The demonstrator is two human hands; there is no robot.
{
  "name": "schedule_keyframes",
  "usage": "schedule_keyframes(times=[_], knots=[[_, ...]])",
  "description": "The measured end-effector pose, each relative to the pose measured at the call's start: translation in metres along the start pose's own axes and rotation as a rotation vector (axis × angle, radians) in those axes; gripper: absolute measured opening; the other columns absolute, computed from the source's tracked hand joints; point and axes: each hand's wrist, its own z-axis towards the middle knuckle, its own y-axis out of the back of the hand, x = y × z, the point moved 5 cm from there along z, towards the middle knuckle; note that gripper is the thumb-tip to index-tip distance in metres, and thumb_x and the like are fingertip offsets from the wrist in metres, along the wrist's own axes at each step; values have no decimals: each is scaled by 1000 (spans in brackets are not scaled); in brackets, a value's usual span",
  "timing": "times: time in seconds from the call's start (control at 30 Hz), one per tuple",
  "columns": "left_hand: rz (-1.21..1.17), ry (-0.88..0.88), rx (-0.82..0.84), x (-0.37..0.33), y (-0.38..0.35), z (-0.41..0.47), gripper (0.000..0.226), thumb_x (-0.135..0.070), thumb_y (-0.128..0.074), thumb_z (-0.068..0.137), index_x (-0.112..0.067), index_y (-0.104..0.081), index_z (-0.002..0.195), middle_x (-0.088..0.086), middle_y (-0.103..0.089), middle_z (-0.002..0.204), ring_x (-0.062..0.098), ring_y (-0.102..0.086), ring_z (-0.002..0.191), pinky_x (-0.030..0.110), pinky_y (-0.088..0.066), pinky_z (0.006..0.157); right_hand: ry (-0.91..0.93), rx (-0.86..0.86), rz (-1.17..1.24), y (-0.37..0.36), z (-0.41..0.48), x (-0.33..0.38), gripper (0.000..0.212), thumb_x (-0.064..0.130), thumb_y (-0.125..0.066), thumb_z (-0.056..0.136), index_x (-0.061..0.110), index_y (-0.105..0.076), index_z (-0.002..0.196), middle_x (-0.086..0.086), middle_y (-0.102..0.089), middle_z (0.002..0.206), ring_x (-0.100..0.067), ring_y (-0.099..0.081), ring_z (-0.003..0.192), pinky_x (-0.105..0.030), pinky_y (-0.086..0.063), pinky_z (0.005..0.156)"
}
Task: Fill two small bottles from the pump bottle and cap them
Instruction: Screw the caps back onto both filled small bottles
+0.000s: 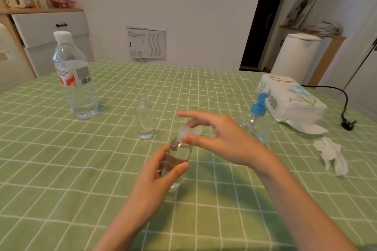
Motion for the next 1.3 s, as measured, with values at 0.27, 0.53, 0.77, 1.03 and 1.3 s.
schedule_keyframes(times=[0.27, 0.53, 0.77, 1.03, 1.3], knots=[[42, -63, -123, 0, -3, 4, 45, -47, -64, 66, -34, -58, 109, -10, -70, 90, 7, -65, 83, 29, -49, 77, 56, -163, -22, -3, 6, 7, 22, 31, -66, 87, 27, -72, 108, 13, -69, 112, 16, -35, 109, 8, -17, 88], [112, -89, -116, -2, 4, 18, 50, -50, -64, 63, -32, -56, 108, -14, -70, 92, 4, -66, 85, 33, -52, 81, 44, -153, 31, -2, 17, 0, 29, 36, -69, 83, 28, -70, 111, 16, -68, 107, 6, -55, 107, -8, -38, 93], [117, -8, -65, 2, 15, 41, 34, -42, -63, 72, -44, -52, 104, -18, -66, 103, 6, -61, 100, 29, -47, 88, -140, -299, 55, 0, 16, -48, 57, 35, -75, 77, 30, -53, 129, 11, -60, 115, 0, -54, 103, -22, -44, 97], [152, 16, -50, 7, 12, 53, 37, -31, -61, 85, -39, -47, 118, -21, -58, 113, 1, -56, 104, 17, -43, 81, -426, -264, 20, -35, 33, -100, 83, 36, -73, 81, 14, -28, 147, -6, -42, 144, -23, -44, 130, -39, -39, 108], [232, 55, -76, 12, 17, 54, 56, -26, -70, 79, -24, -44, 128, -10, -54, 122, 10, -50, 114, 17, -39, 91, -519, -268, -47, -42, 50, -115, 71, 31, -74, 81, 6, -40, 138, -11, -52, 134, -27, -48, 124, -36, -41, 99]])
